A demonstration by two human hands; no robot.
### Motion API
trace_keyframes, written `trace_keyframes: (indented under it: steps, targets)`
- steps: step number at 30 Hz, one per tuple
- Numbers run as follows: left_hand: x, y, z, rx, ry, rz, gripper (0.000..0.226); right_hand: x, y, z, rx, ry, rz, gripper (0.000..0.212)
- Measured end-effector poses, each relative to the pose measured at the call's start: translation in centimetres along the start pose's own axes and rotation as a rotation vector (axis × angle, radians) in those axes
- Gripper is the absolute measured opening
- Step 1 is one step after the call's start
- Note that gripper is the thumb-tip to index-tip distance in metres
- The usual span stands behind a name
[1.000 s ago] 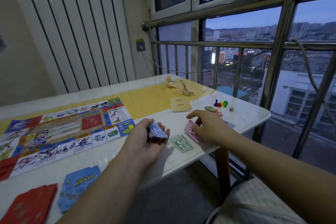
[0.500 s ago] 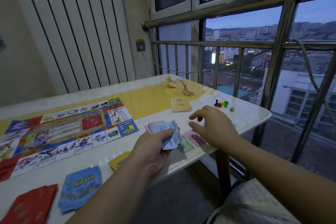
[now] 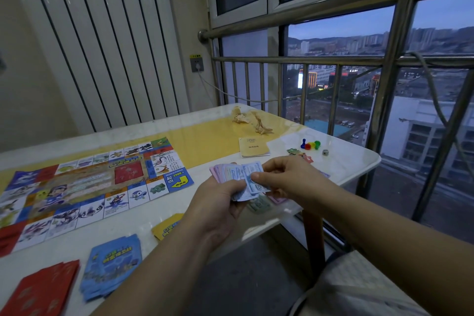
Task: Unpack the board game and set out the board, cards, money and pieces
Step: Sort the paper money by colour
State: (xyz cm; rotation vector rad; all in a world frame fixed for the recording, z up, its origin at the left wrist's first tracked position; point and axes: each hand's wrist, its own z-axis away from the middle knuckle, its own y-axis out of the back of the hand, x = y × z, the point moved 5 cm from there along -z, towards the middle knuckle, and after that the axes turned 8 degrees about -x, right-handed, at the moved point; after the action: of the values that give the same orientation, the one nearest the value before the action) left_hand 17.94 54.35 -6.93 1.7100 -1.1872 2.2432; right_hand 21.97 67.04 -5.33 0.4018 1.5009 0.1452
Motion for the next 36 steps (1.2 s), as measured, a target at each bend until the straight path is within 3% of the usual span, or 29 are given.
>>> trace_keyframes:
  steps: [6, 9, 13, 16, 23, 25, 30, 34, 36]
  targets:
    - [0.0, 0.3, -0.2, 0.074, -0.027, -0.077, 0.015, -0.3, -0.5, 0.4, 0.062, 0.043, 0.077, 0.031]
    - [0.1, 0.1, -0.1, 0.05, -0.023, -0.007, 0.016, -0.2, -0.3, 0.3, 0.087, 0.042, -0.003, 0.026]
    - [0.1, 0.5, -0.1, 0.068, -0.061, -0.08, 0.021, 0.2, -0.9, 0.5, 0.057, 0.012, -0.112, 0.012]
    - [0.0, 0.6, -0.2, 0.121, -0.072, -0.093, 0.018, 0.3, -1.3, 0.5, 0.056, 0.035, -0.104, 0.013]
    - [0.0, -0.3, -0.3, 0.111, -0.018, 0.111, 0.013, -0.7, 1.3, 0.0, 0.088, 0.04, -0.086, 0.008]
    - [0.3, 0.1, -0.4, 0.116, -0.02, 0.145, 0.02, -1.4, 3.8, -0.4, 0.122, 0.024, 0.098, 0.01]
    - [0.2, 0.4, -0.5, 0.126, 0.003, 0.178, 0.023, -1.5, 6.6, -1.7, 0.04, -0.13, 0.907, 0.015]
    - [-0.1, -0.2, -0.2, 0.128, 0.032, 0.18, 0.013, 0.1, 5.2, -2.6, -0.016, -0.218, 1.101, 0.025]
    - [-0.1, 0.0, -0.2, 0.133, 0.033, 0.18, 0.013, 1.0, 4.6, -3.0, -0.048, -0.251, 1.127, 0.019]
